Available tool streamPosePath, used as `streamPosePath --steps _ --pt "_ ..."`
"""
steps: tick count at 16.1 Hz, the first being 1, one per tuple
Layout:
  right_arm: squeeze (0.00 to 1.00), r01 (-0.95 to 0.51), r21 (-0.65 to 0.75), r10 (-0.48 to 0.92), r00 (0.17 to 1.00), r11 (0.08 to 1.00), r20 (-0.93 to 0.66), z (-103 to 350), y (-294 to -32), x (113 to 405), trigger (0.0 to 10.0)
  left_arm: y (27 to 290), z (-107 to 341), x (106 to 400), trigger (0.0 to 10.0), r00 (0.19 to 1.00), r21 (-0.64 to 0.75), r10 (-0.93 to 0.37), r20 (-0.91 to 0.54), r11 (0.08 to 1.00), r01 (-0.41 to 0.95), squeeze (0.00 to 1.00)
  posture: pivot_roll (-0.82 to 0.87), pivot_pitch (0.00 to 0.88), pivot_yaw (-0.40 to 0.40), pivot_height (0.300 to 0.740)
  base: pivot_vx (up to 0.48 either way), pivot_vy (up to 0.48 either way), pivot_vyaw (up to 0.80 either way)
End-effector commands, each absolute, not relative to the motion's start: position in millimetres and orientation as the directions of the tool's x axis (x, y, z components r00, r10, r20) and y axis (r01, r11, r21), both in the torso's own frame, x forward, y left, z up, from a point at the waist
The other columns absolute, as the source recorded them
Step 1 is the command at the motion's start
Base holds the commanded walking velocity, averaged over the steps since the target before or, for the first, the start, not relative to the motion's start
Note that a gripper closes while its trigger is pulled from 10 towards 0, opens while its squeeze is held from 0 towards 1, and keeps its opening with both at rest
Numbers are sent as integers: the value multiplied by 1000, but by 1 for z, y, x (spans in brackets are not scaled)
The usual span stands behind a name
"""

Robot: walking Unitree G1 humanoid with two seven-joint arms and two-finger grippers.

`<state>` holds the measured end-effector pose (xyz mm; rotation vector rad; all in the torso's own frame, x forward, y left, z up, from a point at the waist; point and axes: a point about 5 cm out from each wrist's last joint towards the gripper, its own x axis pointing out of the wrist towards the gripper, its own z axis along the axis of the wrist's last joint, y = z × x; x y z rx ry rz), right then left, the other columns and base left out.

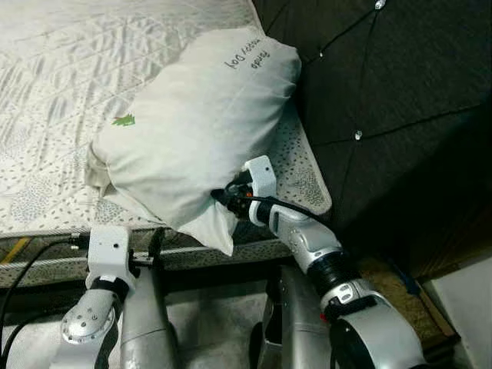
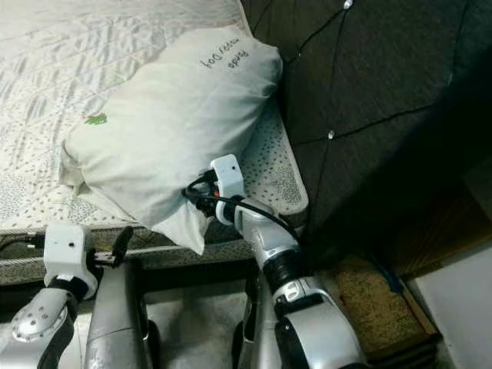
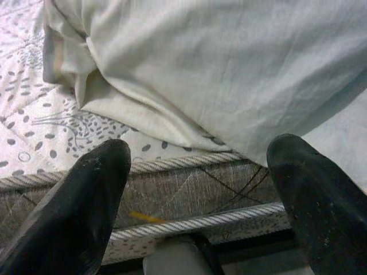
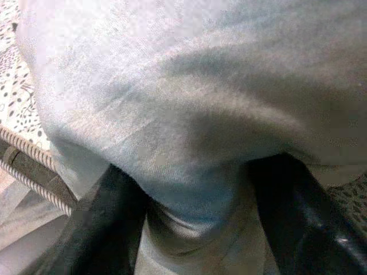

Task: Clean up the room

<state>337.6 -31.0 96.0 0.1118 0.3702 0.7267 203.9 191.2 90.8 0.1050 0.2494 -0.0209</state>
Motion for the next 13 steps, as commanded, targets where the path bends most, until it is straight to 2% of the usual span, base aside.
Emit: streamPosePath --steps 1,10,13 --pt "0 -635 220 672 694 740 -257 105 -27 342 0 191 89 204 10000 966 105 -11 -260 994 40 0 184 94 -125 535 0 0 0" --pt "0 -506 188 539 795 842 -276 102 -49 355 0 184 89 218 10000 966 105 -57 -250 991 85 0 143 81 -111 535 0 0 0" --pt "0 -376 138 400 874 916 -275 107 -75 368 0 184 90 220 10000 967 107 -62 -246 990 90 0 145 76 -116 535 0 0 0"
